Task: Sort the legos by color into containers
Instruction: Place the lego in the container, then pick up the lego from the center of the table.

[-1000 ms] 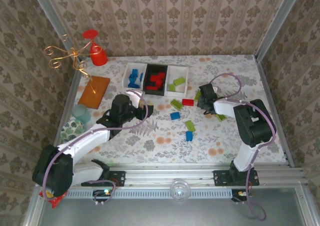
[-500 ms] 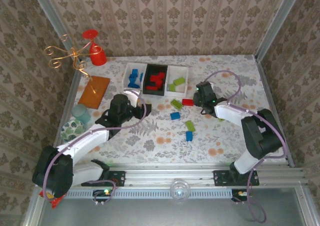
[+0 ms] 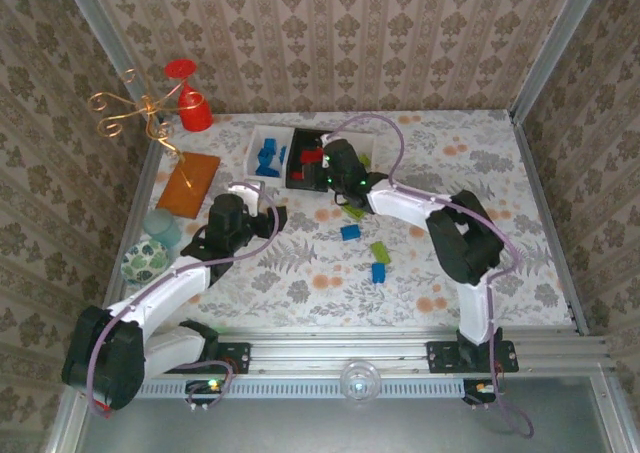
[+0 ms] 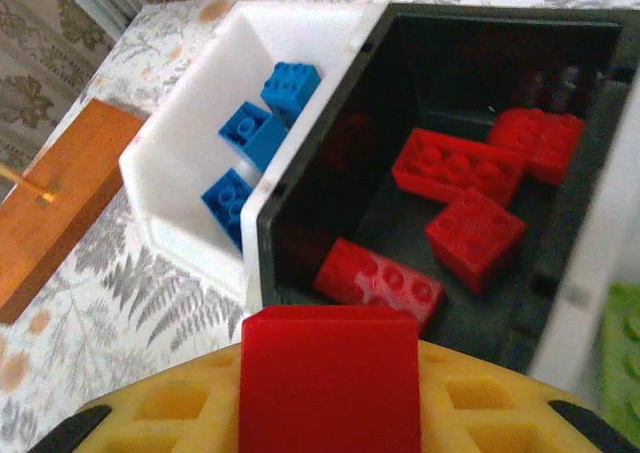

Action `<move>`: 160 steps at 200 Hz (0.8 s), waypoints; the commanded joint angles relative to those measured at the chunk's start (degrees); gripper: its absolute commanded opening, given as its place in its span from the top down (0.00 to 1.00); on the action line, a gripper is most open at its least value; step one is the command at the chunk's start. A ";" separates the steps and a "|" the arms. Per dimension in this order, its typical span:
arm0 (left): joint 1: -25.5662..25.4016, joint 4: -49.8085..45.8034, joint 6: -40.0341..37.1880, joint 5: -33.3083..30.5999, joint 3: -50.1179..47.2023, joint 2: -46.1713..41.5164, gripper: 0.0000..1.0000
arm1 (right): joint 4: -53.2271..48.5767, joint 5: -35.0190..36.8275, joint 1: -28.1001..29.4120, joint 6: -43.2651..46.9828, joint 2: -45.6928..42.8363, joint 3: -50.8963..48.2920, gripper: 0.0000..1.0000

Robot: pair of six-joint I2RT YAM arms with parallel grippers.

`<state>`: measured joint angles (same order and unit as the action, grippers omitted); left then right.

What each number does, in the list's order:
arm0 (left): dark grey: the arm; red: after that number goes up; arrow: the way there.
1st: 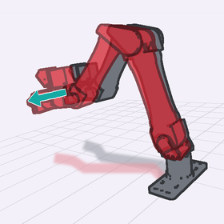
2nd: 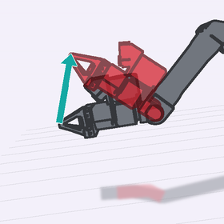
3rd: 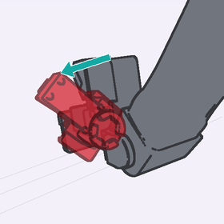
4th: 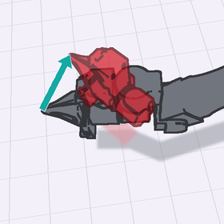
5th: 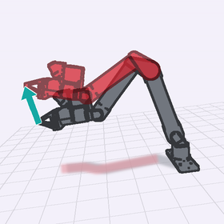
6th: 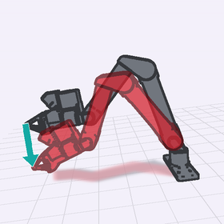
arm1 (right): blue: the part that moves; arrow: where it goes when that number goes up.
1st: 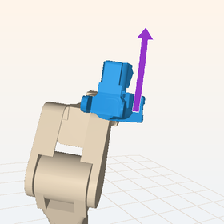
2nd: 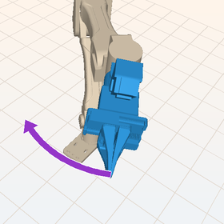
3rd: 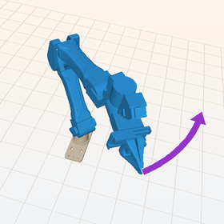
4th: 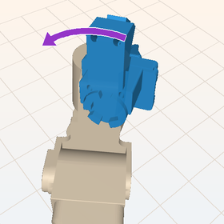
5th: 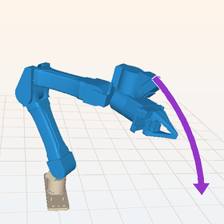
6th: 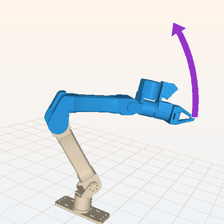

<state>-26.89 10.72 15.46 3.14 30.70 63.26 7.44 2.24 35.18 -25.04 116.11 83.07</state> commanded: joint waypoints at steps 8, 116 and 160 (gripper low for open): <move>0.37 -0.02 0.88 -0.63 -0.42 -1.51 0.29 | -0.99 -1.27 -0.61 1.26 6.56 7.97 0.60; 0.41 1.19 1.19 3.21 -0.32 -1.76 0.28 | -4.84 -3.09 -2.00 4.19 -15.81 -9.13 0.47; -0.75 1.64 0.03 7.83 1.51 1.73 0.28 | -17.27 7.76 -0.42 3.89 -35.10 -29.55 0.44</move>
<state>-26.94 10.96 15.46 7.18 30.72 63.11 0.89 2.31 33.54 -22.24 87.39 61.39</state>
